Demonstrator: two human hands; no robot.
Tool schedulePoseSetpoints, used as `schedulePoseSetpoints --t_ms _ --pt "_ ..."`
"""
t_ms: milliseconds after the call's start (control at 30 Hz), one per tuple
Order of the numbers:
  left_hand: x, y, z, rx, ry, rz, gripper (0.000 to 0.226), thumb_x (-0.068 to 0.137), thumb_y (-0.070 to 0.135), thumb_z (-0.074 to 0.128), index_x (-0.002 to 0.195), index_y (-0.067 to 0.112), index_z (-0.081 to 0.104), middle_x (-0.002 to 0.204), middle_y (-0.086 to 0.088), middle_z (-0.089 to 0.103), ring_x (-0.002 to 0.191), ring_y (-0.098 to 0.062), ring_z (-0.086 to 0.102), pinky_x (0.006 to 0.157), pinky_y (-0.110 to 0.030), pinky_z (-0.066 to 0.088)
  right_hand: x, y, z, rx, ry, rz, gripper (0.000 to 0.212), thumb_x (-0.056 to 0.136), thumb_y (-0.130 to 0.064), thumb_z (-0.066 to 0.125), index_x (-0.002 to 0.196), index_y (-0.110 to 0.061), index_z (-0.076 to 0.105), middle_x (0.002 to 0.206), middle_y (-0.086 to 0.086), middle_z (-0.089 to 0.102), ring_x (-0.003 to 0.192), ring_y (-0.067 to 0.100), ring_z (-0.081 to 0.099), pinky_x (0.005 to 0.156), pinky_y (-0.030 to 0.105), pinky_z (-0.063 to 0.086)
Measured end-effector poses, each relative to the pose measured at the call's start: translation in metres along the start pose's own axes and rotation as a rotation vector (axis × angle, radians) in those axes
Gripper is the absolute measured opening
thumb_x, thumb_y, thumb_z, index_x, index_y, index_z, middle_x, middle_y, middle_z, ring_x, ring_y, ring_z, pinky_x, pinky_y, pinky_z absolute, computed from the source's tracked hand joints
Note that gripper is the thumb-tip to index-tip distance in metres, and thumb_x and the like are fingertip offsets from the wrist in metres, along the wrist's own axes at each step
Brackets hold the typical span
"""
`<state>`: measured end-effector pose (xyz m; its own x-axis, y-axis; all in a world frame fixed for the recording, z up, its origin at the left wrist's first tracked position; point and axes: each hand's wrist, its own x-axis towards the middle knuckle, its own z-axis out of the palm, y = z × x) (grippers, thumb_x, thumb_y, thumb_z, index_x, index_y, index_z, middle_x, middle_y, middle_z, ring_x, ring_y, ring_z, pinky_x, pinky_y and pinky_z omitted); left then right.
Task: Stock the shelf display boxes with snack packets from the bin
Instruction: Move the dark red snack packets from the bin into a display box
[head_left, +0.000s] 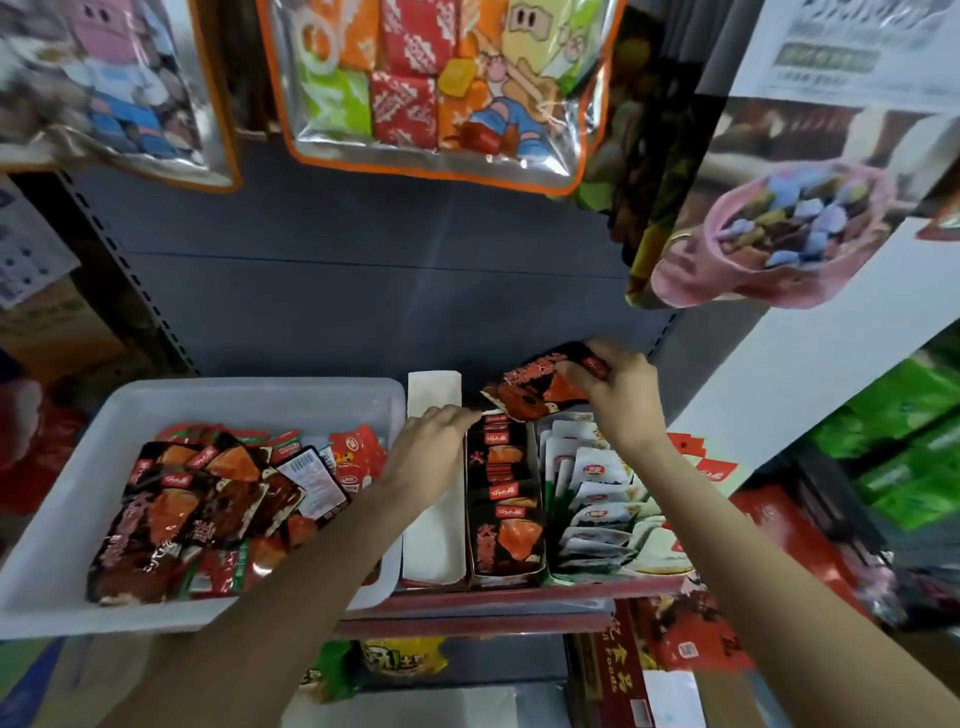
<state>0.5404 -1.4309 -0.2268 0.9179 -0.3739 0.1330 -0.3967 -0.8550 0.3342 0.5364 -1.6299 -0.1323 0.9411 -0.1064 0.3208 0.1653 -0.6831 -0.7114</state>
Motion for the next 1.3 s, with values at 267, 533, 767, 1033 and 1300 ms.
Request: schedulePoseSetpoints --t_ms 267,533,767,1033,1300 --pt "-0.002 0.003 0.000 0.055 -0.015 -0.024 0.057 0.091 -0.003 0.043 0.144 0.019 0.037 0.149 0.000 0.038 0.131 -0.017 0.040 0.106 -0.028 0.031 0.000 -0.001 0.005 -0.055 -0.024 -0.075 0.014 0.087 -0.012 0.064 0.096 -0.002 0.068 0.085 0.007 0.070 0.073 0.013 0.058 0.059 0.001 0.035" --pt "-0.006 0.008 -0.009 0.299 -0.136 0.070 0.070 0.086 -0.010 0.043 0.149 0.007 0.017 0.158 -0.009 0.014 0.140 -0.023 0.025 0.108 -0.032 0.027 0.000 -0.006 0.008 -0.045 -0.024 -0.093 0.010 0.087 -0.011 0.064 0.090 -0.002 0.068 0.075 -0.003 0.061 0.068 0.013 0.056 0.061 0.002 0.036" --pt "-0.007 0.003 -0.007 0.204 -0.103 0.064 0.067 0.087 -0.012 0.040 0.148 0.010 0.023 0.157 -0.005 0.020 0.138 -0.021 0.027 0.107 -0.031 0.027 0.001 -0.003 0.010 -0.057 -0.018 -0.104 0.013 0.087 -0.013 0.064 0.094 -0.001 0.068 0.079 0.001 0.065 0.070 0.014 0.055 0.060 0.002 0.035" --pt "0.002 0.003 -0.004 -0.193 -0.061 -0.133 0.053 0.085 -0.015 0.042 0.129 0.013 0.051 0.129 -0.007 0.051 0.118 -0.021 0.047 0.095 -0.032 0.043 0.005 -0.006 0.010 -0.009 -0.052 -0.113 0.013 0.088 -0.012 0.064 0.094 -0.002 0.068 0.077 0.002 0.065 0.066 0.010 0.056 0.060 0.004 0.037" --pt "-0.002 -0.005 -0.006 -0.157 -0.145 -0.099 0.066 0.082 -0.017 0.041 0.135 0.021 0.049 0.139 -0.005 0.042 0.127 -0.021 0.039 0.100 -0.030 0.041 0.009 -0.007 0.019 -0.021 -0.134 -0.154 0.013 0.088 -0.012 0.063 0.095 -0.002 0.068 0.082 0.004 0.067 0.071 0.011 0.056 0.061 0.004 0.037"
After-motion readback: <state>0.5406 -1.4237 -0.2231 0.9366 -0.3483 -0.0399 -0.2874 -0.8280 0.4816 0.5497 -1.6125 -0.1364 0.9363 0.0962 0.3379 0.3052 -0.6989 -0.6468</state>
